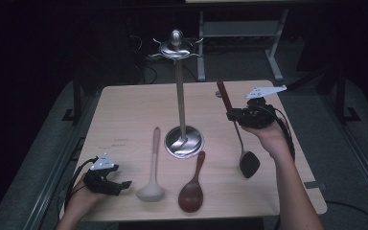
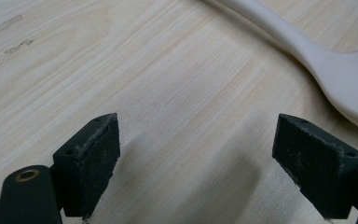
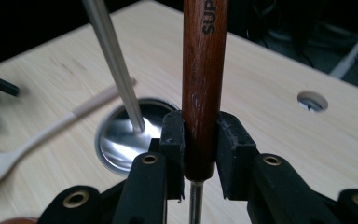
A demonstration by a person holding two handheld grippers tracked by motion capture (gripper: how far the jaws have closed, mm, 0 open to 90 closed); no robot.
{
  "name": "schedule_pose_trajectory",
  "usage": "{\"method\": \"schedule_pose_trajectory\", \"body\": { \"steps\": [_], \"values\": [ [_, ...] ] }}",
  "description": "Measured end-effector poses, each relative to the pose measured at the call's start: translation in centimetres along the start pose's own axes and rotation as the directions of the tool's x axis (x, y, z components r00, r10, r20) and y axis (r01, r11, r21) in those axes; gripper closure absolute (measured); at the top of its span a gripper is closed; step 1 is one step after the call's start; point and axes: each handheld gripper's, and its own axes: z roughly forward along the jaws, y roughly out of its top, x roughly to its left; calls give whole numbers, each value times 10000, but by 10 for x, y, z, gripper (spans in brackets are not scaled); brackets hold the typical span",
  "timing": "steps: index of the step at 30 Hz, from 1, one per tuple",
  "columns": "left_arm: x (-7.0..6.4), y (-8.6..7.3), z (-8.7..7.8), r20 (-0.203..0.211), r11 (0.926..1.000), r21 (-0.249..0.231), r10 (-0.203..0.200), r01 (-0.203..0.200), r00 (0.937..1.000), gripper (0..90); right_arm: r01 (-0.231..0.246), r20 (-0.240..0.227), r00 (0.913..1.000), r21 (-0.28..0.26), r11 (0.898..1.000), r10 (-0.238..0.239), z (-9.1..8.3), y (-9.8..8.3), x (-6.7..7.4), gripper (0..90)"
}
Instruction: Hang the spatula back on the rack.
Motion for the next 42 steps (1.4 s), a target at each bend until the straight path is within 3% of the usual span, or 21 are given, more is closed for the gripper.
{"method": "schedule_pose_trajectory", "body": {
  "steps": [8,21,29,42],
  "values": [
    [0,0,0,-4,10000,-3,-13,13,10000,148,-29,-390,9992,-1049,9945,-12,-18,1,5,740],
    [1,0,-1,-13,10000,38,-9,9,10000,147,30,-830,9964,-1764,9843,-180,-27,12,16,740],
    [1,0,-1,-11,10000,18,-9,9,10000,147,356,-1023,9932,-1919,9808,-561,-34,32,21,739],
    [1,0,-2,-27,10000,6,11,-11,10000,148,926,-1465,9803,-2525,9632,-1327,-39,67,35,738]
  ]
}}
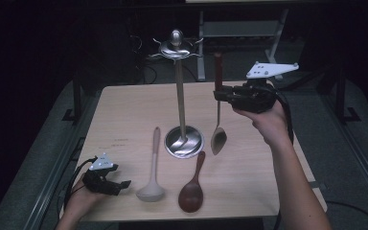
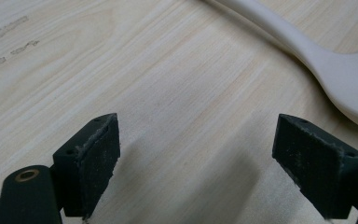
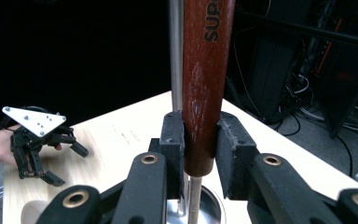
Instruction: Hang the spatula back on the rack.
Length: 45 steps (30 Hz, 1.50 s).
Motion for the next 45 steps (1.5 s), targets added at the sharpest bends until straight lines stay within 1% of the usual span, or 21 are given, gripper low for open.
{"method": "schedule_pose_trajectory", "body": {
  "steps": [3,4,5,6,11,22,27,33,34,40,45],
  "values": [
    [0,0,0,4,10000,-11,-7,7,10000,147,64,-32,10000,-60,10000,-64,2,4,2,738],
    [0,0,0,0,10000,-30,-16,16,10000,147,162,-99,9998,-136,9998,-163,4,9,3,738],
    [0,0,0,-1,10000,-38,-22,22,10000,147,162,-99,9998,-136,9998,-163,4,9,3,738],
    [0,-1,-1,-1,10000,-45,-29,29,10000,148,252,-225,9994,-155,9996,-255,6,12,5,738],
    [1,-1,-1,-1,10000,-50,-29,29,10000,147,408,-327,9986,-176,9990,-413,11,19,9,738],
    [0,0,0,21,10000,-18,8,-8,10000,148,451,-274,9986,-139,9989,-455,16,21,8,737],
    [0,0,0,29,10000,-24,9,-9,10000,148,421,-251,9988,-33,9991,-421,20,23,7,737],
    [-1,0,0,43,10000,-36,20,-20,10000,148,422,-291,9987,38,9991,-421,29,26,6,737],
    [-1,0,0,49,10000,-39,23,-22,10000,148,415,-311,9987,80,9991,-412,33,27,7,737],
    [-1,0,-1,67,10000,-52,28,-28,10000,147,404,-317,9987,167,9990,-399,41,28,7,737],
    [-1,0,0,68,10000,-45,62,-62,10000,148,525,-146,9985,254,9983,-521,44,27,9,736]
  ]
}}
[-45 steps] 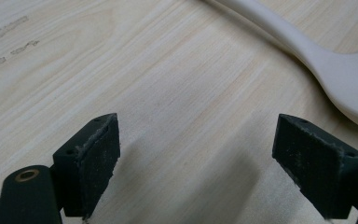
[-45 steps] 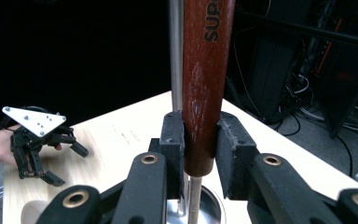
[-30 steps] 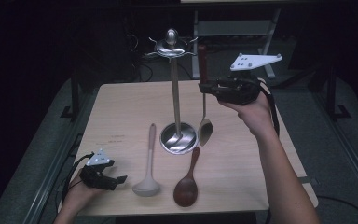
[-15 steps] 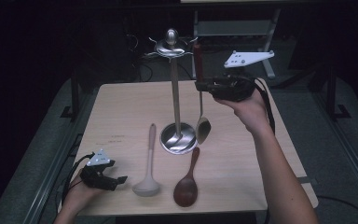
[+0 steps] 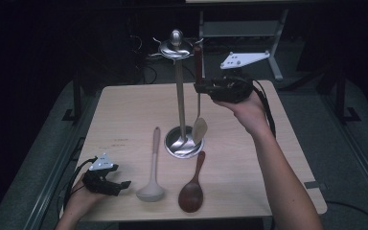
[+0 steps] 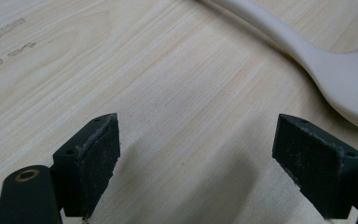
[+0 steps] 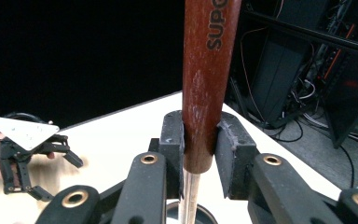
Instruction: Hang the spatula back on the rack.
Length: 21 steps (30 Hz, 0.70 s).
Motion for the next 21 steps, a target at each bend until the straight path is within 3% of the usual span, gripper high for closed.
{"method": "schedule_pose_trajectory", "body": {
  "steps": [6,10,15,21],
  "values": [
    [0,0,0,6,10000,11,6,-6,10000,148,182,345,9992,102,9998,-185,4,0,3,729],
    [0,0,0,11,10000,24,0,0,10000,148,141,329,9994,106,9998,-144,3,-1,4,711],
    [0,1,-1,9,9999,13,-117,117,9999,151,-5,333,9994,-243,9997,13,-2,-4,5,522],
    [2,1,-5,197,9983,-18,-589,589,9981,235,-120,165,9998,-504,9987,129,-9,-19,7,413]
  ]
}}
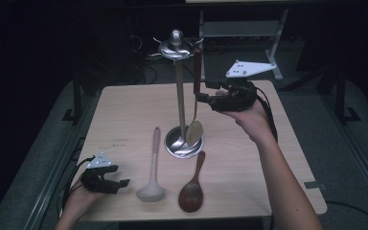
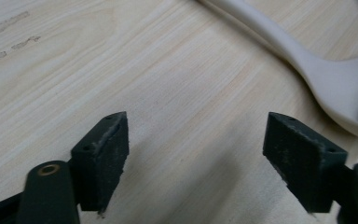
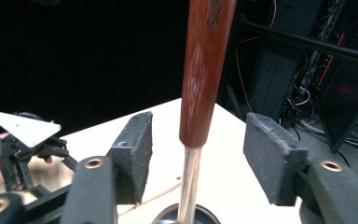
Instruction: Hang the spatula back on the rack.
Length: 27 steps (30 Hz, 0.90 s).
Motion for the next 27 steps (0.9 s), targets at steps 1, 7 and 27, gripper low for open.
{"method": "schedule_pose_trajectory", "body": {
  "steps": [1,7,27],
  "values": [
    [1,1,-1,-24,10000,54,36,-36,10000,235,0,0,10000,0,10000,0,0,0,0,413],
    [0,6,-8,218,9985,-71,-543,544,9983,471,-78,129,9999,84,9999,77,-1,-17,-2,368],
    [-11,59,-37,1305,9978,-487,-386,453,9907,900,-376,542,9979,409,9985,354,1,-65,-7,432]
  ]
}}
